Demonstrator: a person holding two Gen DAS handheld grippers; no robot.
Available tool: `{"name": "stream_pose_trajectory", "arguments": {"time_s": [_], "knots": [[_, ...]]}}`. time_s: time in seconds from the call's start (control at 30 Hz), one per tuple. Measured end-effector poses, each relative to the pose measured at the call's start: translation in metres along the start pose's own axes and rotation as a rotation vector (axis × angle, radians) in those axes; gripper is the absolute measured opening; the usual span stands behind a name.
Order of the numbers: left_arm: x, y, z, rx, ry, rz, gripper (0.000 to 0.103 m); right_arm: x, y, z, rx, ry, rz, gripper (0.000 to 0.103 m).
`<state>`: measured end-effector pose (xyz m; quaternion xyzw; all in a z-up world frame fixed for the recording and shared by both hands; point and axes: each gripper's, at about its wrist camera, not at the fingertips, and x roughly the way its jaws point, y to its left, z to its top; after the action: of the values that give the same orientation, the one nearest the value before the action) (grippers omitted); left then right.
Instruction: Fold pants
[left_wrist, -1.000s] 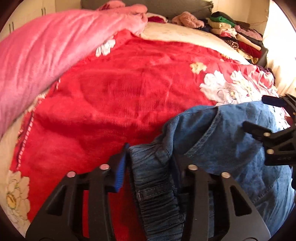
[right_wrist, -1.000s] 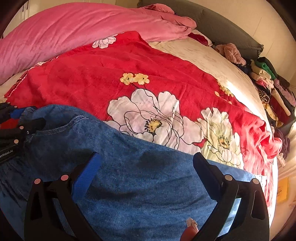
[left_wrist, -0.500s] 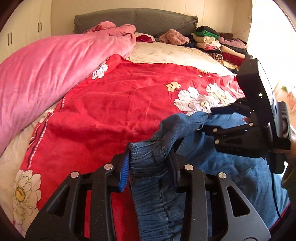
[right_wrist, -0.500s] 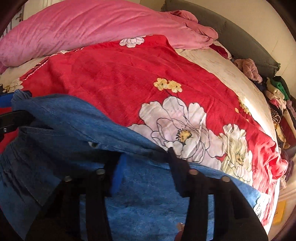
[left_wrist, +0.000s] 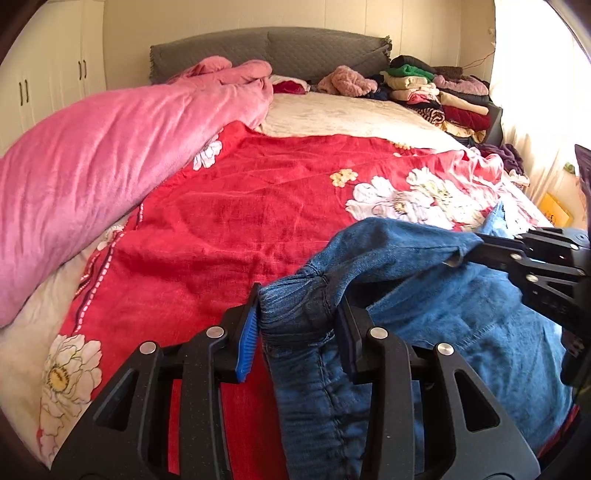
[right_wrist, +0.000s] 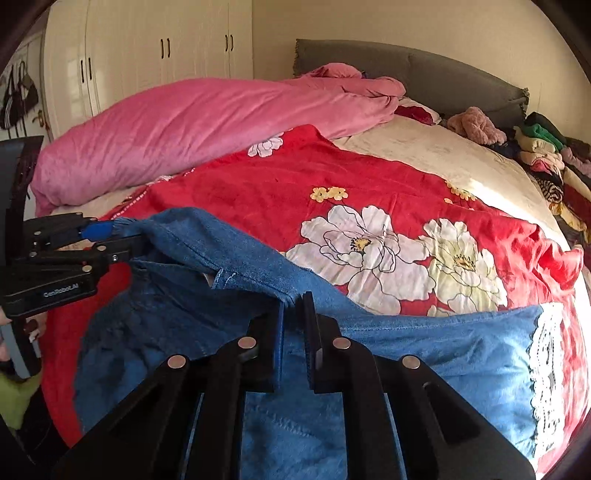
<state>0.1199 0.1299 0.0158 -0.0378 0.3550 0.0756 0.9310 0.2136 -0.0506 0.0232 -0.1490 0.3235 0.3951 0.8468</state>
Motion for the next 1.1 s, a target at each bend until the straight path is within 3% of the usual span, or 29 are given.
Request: {"name": "stream_pose_trajectory", "arguments": {"time_s": [0.33, 0.6, 0.87, 1.1], "knots": [[-0.047, -0.012, -0.024, 0.039, -0.039, -0.007, 0.031, -0.071, 0.028, -0.035, 0.035, -0.041, 0.078, 0.008], [-0.072, -0.023, -0.058, 0.106, 0.003, -0.025, 0.034, -0.108, 0.058, -0.080, 0.018, -0.011, 0.114, 0.008], [-0.075, -0.024, -0.093, 0.152, 0.102, -0.005, 0.040, -0.114, 0.090, -0.121, -0.028, 0.050, 0.133, 0.008], [-0.076, -0.014, -0.104, 0.108, 0.167, -0.025, 0.049, -0.105, 0.102, -0.139, -0.027, 0.097, 0.151, 0.008]]}}
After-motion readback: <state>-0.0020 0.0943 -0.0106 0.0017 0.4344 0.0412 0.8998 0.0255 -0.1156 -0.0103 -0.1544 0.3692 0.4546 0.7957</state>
